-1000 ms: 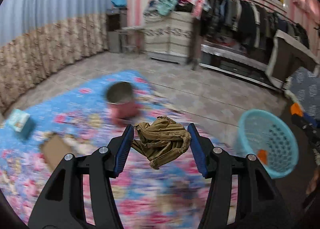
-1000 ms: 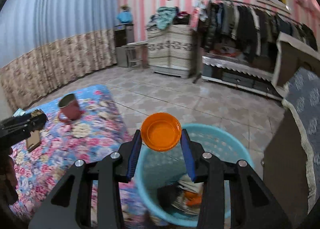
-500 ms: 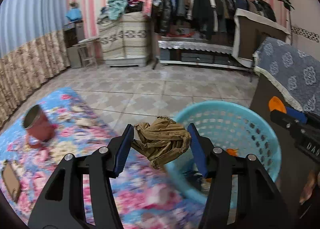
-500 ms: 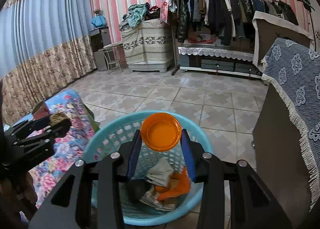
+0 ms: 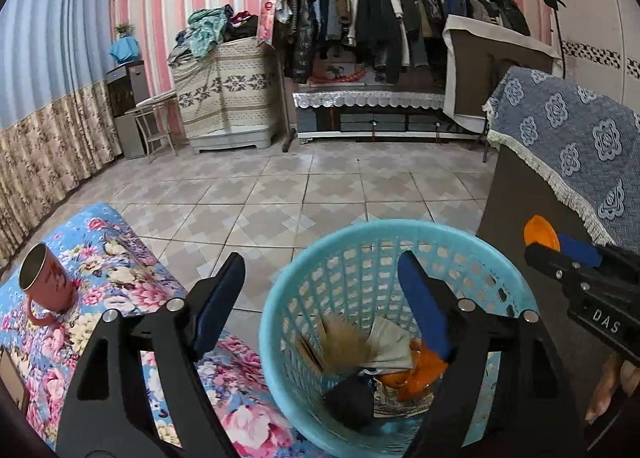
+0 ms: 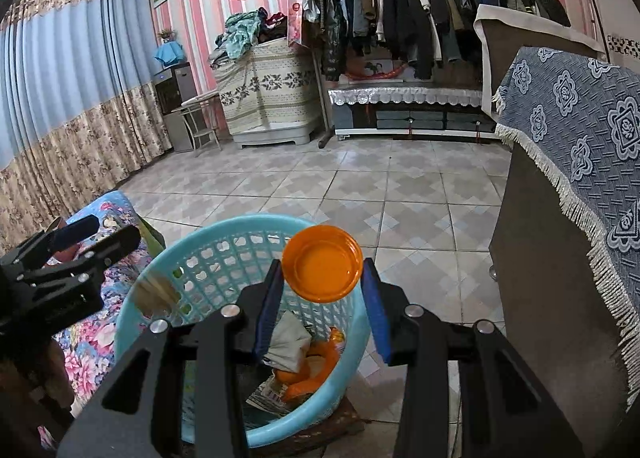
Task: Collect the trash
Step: 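Open the right gripper to drop the orange lid into the basket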
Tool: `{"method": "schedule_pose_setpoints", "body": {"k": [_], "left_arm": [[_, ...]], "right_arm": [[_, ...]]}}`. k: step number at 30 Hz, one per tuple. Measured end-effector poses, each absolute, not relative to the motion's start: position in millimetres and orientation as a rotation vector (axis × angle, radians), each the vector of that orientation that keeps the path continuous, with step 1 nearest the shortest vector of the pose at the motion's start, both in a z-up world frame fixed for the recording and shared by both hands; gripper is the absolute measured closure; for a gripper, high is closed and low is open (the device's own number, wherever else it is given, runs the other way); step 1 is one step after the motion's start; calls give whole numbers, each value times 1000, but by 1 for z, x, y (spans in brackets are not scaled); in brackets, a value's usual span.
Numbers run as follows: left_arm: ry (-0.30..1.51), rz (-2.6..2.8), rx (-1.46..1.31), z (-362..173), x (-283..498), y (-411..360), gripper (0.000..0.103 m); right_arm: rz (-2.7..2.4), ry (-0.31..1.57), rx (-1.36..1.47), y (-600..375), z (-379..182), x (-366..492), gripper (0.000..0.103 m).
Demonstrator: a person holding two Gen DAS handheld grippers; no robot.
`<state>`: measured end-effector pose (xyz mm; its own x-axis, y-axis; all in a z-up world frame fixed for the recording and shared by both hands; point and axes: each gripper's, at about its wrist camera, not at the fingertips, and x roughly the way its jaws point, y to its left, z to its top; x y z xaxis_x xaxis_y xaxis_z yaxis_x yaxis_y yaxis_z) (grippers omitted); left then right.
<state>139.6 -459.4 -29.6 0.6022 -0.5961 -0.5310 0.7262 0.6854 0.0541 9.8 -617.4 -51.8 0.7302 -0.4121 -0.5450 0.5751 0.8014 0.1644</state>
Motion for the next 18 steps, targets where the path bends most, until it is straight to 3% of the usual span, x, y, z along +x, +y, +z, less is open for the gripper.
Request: {"method": "schedule_pose_setpoints", "body": {"k": [11,18], "left_arm": [[488,-662,210,-10,163,-425,8],[482,-627,186,-1,168,-403,6]], "right_arm": [[-535,523,311,-603,-52,23,63],[-515,548,291,-597,-56,45,63]]}}
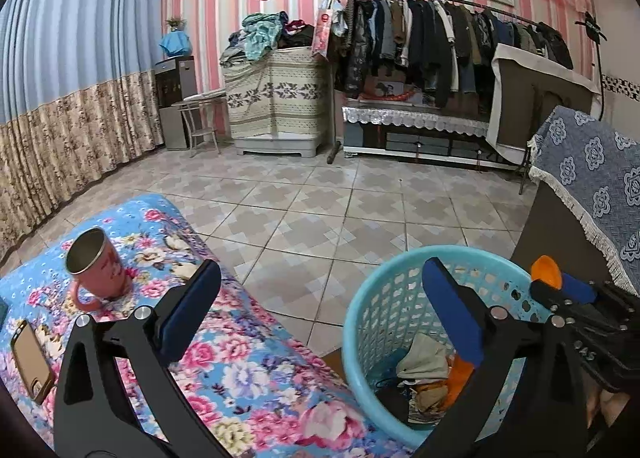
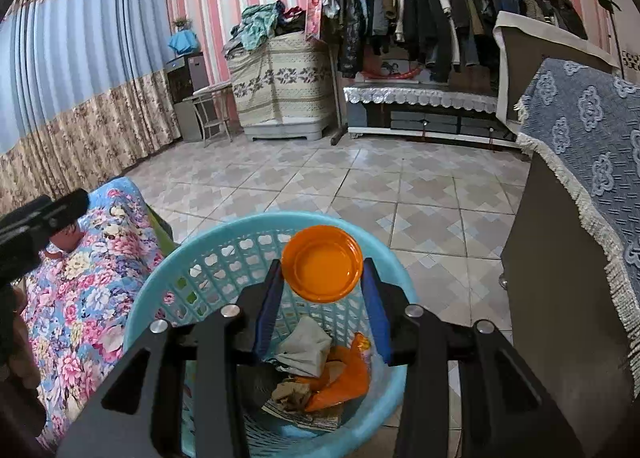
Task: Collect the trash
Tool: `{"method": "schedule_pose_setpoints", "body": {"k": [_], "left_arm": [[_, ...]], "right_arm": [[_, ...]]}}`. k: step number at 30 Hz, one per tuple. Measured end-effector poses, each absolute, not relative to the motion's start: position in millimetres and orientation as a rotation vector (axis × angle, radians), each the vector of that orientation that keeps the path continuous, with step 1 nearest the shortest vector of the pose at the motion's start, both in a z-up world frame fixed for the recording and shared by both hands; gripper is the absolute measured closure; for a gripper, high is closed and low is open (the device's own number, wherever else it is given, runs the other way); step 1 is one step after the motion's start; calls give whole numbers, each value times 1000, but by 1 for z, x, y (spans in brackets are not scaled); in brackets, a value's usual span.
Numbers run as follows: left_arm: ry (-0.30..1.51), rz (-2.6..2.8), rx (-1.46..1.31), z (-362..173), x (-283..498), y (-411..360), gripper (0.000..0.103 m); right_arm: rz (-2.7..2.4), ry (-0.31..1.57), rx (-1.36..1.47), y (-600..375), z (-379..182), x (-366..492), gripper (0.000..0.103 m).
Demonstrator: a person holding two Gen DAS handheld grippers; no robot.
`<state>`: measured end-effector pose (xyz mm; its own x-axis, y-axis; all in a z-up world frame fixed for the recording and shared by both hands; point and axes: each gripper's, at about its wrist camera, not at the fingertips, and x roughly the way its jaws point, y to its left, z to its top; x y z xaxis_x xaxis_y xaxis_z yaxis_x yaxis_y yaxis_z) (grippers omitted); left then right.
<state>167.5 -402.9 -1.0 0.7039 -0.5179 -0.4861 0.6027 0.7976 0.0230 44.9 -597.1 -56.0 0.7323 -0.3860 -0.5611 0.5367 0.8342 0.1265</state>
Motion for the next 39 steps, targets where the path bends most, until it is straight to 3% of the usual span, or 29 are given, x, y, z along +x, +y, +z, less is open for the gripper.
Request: {"method": "schedule_pose_setpoints", "body": {"k": [2,4,12,20,30,39], "left_arm": [[483,-615,176,5,169,-393,6],[480,-604,178,12,167,-385,6],[409,-518,174,50,141,-312,5],[386,-328,84,70,102,-189,5],[455,-115,65,43,51,-61,5],[438,-3,69,11,5,-11,5]], "right_arm": [[-514,561,284,-595,-57,54,59],[-505,582,292,-595,-57,61,34],[-462,543,293,-569,-32,61,6],[-352,480,260,-484,6,53,4],[-125,442,290,-354,21,42,4],[18,384,216,-266,1,12,4]]}}
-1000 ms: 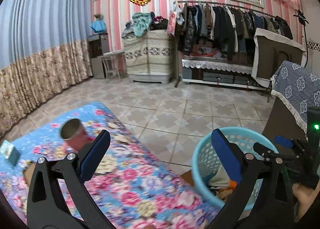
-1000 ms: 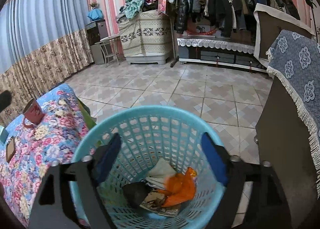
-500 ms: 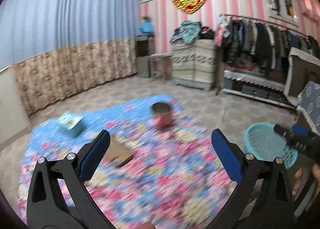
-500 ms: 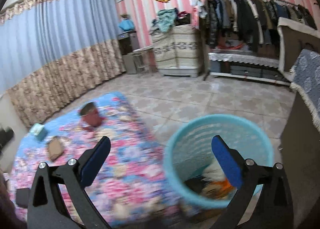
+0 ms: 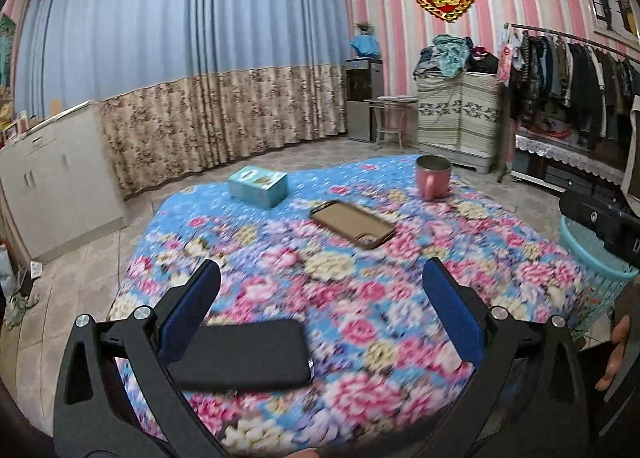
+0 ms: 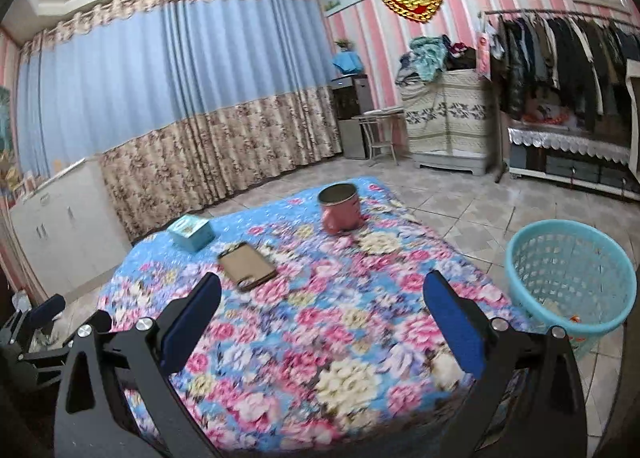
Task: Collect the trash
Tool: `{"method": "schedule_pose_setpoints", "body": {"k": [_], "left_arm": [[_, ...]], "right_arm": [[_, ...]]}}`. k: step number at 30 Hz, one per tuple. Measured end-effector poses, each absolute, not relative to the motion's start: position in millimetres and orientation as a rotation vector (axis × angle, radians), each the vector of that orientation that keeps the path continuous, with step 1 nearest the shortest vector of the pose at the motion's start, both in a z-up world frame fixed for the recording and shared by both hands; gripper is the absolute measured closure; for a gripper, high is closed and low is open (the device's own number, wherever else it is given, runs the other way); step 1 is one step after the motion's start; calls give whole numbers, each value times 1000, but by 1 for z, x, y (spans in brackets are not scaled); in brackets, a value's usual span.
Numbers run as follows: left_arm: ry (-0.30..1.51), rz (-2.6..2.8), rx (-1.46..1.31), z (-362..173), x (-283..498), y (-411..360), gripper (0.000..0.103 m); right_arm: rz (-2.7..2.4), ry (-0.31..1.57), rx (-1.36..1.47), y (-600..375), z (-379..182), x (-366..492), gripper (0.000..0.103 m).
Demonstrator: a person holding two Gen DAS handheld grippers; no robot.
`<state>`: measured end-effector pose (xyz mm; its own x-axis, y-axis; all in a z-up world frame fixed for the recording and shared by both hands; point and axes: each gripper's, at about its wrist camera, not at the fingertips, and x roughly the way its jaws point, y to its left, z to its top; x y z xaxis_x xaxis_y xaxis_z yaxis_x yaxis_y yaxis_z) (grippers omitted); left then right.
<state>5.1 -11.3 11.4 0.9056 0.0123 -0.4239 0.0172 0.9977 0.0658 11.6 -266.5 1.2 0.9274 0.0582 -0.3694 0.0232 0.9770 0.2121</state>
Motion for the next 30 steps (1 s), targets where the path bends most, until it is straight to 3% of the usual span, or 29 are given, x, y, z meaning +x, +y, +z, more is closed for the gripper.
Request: {"method": "schedule_pose_setpoints", "body": {"k": [30], "left_arm": [[404,29,-6,-12,-2,4,5]], "right_arm": [[42,367,76,-228,-25,-13,4]]}}
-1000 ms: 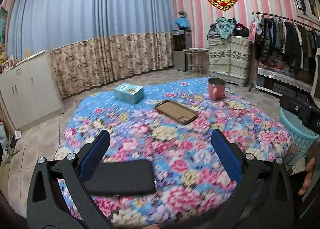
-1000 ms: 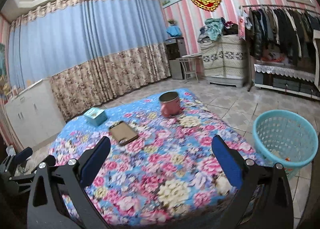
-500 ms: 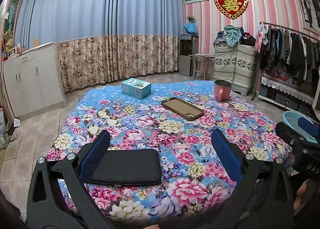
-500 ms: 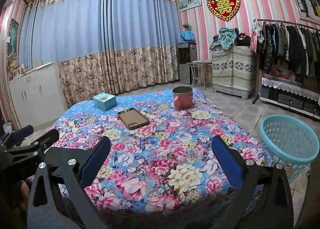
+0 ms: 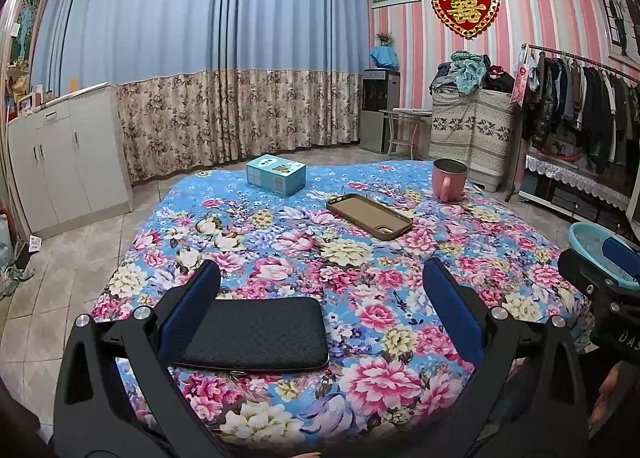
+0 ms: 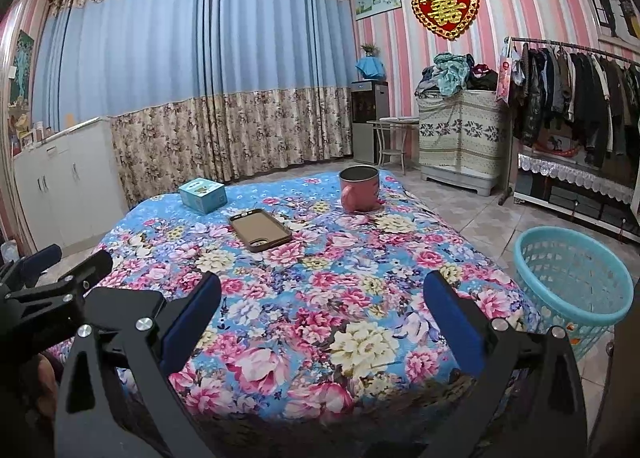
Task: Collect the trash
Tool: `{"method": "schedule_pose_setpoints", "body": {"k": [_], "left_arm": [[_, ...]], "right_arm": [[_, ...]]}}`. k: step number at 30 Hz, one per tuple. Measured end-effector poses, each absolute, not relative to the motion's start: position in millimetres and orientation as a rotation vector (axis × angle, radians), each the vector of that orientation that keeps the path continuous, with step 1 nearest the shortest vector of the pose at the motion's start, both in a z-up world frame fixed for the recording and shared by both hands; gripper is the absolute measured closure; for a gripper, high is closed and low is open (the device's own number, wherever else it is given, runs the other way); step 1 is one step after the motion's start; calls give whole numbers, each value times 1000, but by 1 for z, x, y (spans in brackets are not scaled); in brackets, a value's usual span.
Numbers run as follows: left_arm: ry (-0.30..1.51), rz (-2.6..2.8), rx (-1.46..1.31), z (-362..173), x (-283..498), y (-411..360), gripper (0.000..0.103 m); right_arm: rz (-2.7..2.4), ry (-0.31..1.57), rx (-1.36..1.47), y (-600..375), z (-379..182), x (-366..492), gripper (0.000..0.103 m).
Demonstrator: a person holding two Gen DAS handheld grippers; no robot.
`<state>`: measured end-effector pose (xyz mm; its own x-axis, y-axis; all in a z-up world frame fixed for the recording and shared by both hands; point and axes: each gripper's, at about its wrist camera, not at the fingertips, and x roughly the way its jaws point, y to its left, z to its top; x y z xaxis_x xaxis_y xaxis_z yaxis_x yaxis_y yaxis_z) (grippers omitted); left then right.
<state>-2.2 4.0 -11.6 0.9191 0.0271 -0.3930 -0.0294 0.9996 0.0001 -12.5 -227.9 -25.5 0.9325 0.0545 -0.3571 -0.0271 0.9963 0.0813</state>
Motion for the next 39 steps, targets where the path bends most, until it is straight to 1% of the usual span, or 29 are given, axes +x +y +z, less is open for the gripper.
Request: {"method": "schedule_pose_setpoints", "body": {"k": [39], "left_arm": [[386,32,4,-9,-5,3,5]], "right_arm": [[34,362,57,-228,-23,-17,4]]}}
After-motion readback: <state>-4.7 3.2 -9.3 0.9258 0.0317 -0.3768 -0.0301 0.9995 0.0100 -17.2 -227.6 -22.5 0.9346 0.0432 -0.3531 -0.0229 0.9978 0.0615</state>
